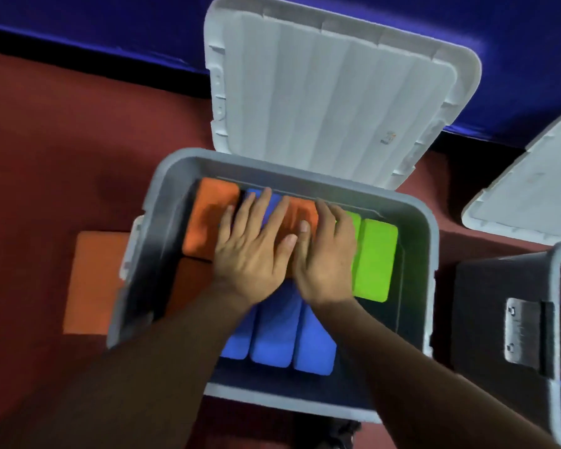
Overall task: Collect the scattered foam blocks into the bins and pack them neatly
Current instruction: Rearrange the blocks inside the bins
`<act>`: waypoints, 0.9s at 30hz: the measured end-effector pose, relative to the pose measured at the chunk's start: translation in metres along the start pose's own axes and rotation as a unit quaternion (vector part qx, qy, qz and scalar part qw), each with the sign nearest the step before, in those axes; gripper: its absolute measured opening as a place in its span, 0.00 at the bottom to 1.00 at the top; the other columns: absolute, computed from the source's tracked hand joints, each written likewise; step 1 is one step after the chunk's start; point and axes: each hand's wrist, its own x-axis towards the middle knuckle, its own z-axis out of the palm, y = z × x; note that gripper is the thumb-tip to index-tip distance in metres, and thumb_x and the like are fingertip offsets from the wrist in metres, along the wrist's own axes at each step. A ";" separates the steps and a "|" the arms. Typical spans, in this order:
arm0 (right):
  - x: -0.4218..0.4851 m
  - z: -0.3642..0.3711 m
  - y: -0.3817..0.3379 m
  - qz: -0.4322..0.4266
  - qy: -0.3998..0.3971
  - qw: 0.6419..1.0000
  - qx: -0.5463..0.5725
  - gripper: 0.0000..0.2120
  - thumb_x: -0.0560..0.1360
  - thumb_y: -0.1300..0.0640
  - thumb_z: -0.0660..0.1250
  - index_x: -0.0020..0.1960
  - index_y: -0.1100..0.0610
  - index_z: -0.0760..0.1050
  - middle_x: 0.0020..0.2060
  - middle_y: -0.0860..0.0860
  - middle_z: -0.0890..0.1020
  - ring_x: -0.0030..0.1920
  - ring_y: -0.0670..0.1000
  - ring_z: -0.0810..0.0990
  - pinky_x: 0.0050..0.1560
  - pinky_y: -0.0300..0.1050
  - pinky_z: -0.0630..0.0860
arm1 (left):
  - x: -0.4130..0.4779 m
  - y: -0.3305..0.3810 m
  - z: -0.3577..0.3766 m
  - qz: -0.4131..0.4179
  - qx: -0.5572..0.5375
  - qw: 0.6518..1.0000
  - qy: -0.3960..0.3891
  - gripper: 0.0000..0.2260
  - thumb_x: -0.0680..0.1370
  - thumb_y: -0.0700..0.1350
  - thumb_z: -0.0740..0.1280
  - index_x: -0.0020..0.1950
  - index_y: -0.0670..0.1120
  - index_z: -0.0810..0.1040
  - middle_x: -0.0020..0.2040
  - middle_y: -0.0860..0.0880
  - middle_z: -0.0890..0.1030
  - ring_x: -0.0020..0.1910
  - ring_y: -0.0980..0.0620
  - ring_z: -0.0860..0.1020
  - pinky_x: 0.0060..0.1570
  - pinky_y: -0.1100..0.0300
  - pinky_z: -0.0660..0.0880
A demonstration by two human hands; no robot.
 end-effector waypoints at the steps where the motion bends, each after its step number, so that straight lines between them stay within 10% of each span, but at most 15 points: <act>1: -0.005 0.011 -0.023 -0.011 -0.005 1.000 0.013 0.23 0.83 0.52 0.58 0.70 0.66 0.72 0.63 0.64 0.76 0.64 0.63 0.75 0.66 0.59 0.71 | -0.005 -0.019 -0.015 -0.009 0.001 1.000 0.009 0.26 0.84 0.58 0.50 0.79 0.48 0.67 0.78 0.44 0.67 0.76 0.43 0.67 0.74 0.40 0.62; 8: -0.059 0.094 -0.189 0.008 -0.089 0.982 0.165 0.22 0.85 0.51 0.54 0.74 0.62 0.67 0.70 0.58 0.70 0.73 0.53 0.67 0.75 0.38 0.58 | -0.077 -0.171 -0.085 -0.081 0.023 0.995 0.055 0.25 0.85 0.55 0.49 0.75 0.45 0.73 0.74 0.43 0.73 0.69 0.40 0.74 0.65 0.41 0.70; 14: -0.114 0.172 -0.260 0.057 -0.156 0.965 0.204 0.27 0.84 0.46 0.53 0.77 0.60 0.64 0.74 0.56 0.67 0.76 0.51 0.64 0.76 0.41 0.59 | -0.143 -0.274 -0.075 -0.137 0.037 0.984 0.105 0.22 0.86 0.52 0.54 0.74 0.43 0.74 0.71 0.41 0.76 0.65 0.39 0.77 0.63 0.42 0.72; 27: -0.199 0.320 -0.204 0.306 -0.291 0.899 0.113 0.35 0.84 0.38 0.50 0.83 0.50 0.42 0.82 0.57 0.55 0.81 0.57 0.55 0.78 0.52 0.55 | -0.224 -0.363 0.040 -0.370 -0.053 0.918 -0.132 0.34 0.78 0.67 0.41 0.82 0.55 0.55 0.79 0.37 0.62 0.75 0.37 0.65 0.73 0.41 0.61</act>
